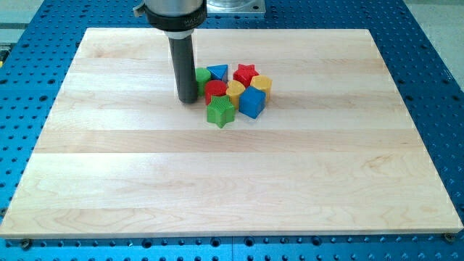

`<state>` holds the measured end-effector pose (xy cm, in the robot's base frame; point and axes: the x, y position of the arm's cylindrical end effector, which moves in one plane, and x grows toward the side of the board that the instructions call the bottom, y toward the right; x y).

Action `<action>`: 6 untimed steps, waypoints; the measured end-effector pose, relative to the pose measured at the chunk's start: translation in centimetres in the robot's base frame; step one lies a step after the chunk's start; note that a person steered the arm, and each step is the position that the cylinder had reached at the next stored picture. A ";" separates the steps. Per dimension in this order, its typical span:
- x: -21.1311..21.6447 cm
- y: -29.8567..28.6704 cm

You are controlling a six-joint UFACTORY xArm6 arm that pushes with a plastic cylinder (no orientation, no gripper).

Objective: Move the green circle into the triangle

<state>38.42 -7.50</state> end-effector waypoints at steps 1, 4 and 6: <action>-1.6 -1.3; -3.7 -0.3; -3.7 -0.1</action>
